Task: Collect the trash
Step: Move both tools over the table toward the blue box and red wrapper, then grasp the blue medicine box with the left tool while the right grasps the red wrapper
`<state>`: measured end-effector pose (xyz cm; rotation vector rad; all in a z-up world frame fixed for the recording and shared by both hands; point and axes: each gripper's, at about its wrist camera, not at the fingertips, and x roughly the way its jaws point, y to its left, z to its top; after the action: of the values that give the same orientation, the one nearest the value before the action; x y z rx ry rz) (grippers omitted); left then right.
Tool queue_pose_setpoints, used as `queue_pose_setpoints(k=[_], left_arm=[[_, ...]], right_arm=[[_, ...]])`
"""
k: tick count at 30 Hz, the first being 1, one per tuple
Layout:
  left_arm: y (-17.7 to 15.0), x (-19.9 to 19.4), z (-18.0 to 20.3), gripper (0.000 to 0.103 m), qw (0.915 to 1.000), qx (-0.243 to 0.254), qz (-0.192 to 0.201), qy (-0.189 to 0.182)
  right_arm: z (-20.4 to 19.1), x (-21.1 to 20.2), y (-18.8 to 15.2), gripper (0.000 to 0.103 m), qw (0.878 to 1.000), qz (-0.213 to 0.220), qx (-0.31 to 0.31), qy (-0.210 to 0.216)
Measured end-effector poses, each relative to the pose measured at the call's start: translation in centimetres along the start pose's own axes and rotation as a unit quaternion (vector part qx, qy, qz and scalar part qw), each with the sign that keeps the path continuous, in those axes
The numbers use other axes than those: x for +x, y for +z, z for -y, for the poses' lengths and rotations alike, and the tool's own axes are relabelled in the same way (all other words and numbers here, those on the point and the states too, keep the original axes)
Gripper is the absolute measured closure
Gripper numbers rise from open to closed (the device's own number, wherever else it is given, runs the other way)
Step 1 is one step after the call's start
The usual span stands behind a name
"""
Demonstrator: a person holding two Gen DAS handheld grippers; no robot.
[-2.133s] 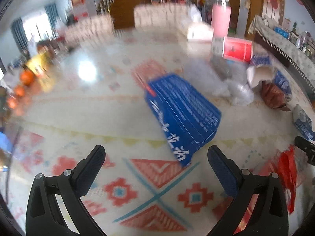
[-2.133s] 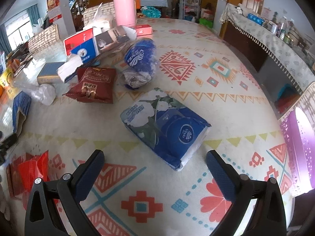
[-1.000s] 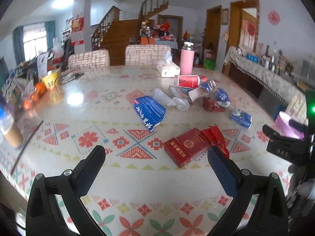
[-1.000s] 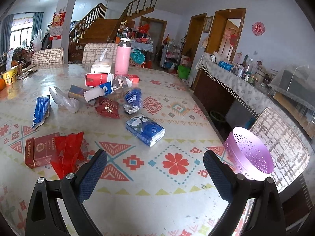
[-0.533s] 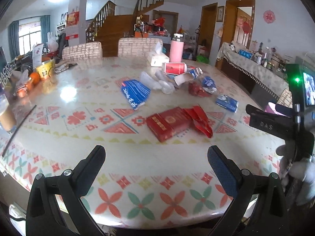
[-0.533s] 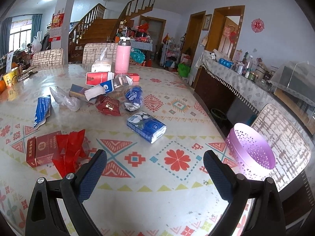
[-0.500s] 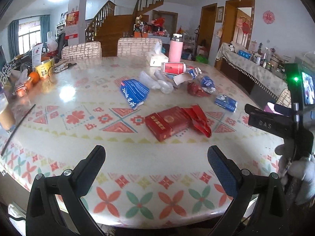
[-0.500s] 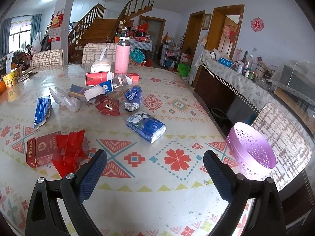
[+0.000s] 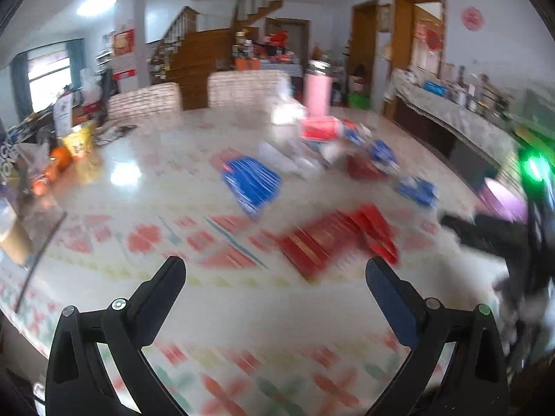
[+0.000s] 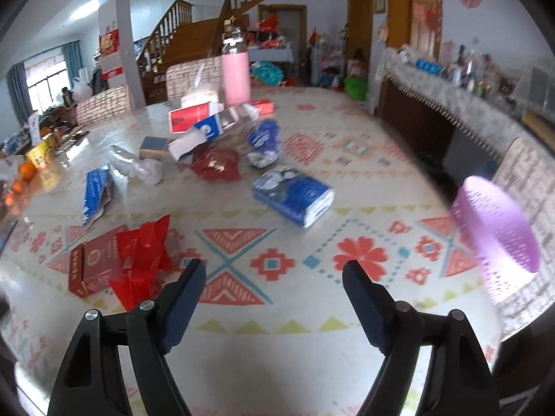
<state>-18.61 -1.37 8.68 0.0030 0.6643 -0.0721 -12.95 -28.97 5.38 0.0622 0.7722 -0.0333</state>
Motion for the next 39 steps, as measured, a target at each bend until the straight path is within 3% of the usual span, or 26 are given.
queue_pose_setpoints(k=[3, 6, 9, 14, 21, 24, 25, 26, 27, 29, 30, 35, 39], left_arm=[[3.1, 2.3, -2.2, 0.0, 0.9992, -0.016, 0.002, 0.038], [5.7, 6.0, -3.6, 0.0, 0.9985, -0.02, -0.023, 0.046], [7.4, 10.7, -4.5, 0.0, 0.9968, -0.023, -0.067, 0.036], [8.3, 17.0, -4.8, 0.0, 0.9928, -0.026, -0.114, 0.026], [8.4, 21.0, -4.6, 0.0, 0.9895, -0.041, -0.138, 0.003], [8.1, 22.0, -4.0, 0.0, 0.9855, -0.048, -0.161, -0.025], [8.0, 22.2, -3.8, 0.004, 0.9846, -0.046, -0.166, -0.03], [7.8, 22.3, -3.5, 0.02, 0.9839, -0.044, -0.169, -0.039], [7.6, 22.0, -3.0, 0.028, 0.9852, -0.034, -0.164, -0.036], [7.5, 21.4, -2.5, 0.08, 0.9841, -0.032, -0.161, -0.067], [7.6, 21.3, -2.3, 0.083, 0.9812, -0.039, -0.168, -0.087], [7.5, 20.0, -0.8, 0.088, 0.9871, -0.013, -0.147, -0.062], [7.4, 18.5, -0.7, 0.088, 0.9889, 0.001, -0.136, -0.061]], right_arm=[[-0.1, 0.7, 0.1, 0.019, 0.999, -0.008, 0.007, 0.037], [-0.5, 1.4, 0.4, 0.019, 0.997, -0.019, 0.016, 0.079], [-1.0, 2.1, 0.6, 0.019, 0.992, -0.034, 0.019, 0.119], [-1.8, 2.8, 0.7, 0.019, 0.989, -0.044, 0.016, 0.143], [-2.7, 3.9, 1.4, 0.019, 0.98, -0.063, 0.014, 0.186], [-3.6, 4.7, 2.1, 0.017, 0.976, -0.072, 0.008, 0.205], [-3.9, 4.9, 2.4, 0.017, 0.975, -0.075, 0.004, 0.209], [-4.4, 5.2, 2.6, 0.017, 0.974, -0.078, -0.002, 0.211], [-4.8, 5.5, 2.8, 0.016, 0.974, -0.081, -0.008, 0.213], [-5.7, 6.0, 3.0, 0.016, 0.973, -0.086, -0.022, 0.214], [-6.2, 6.3, 3.1, 0.016, 0.972, -0.091, -0.028, 0.214], [-7.5, 7.4, 3.0, 0.016, 0.971, -0.103, -0.038, 0.211], [-8.3, 7.2, 2.5, 0.027, 0.973, -0.103, -0.048, 0.2]])
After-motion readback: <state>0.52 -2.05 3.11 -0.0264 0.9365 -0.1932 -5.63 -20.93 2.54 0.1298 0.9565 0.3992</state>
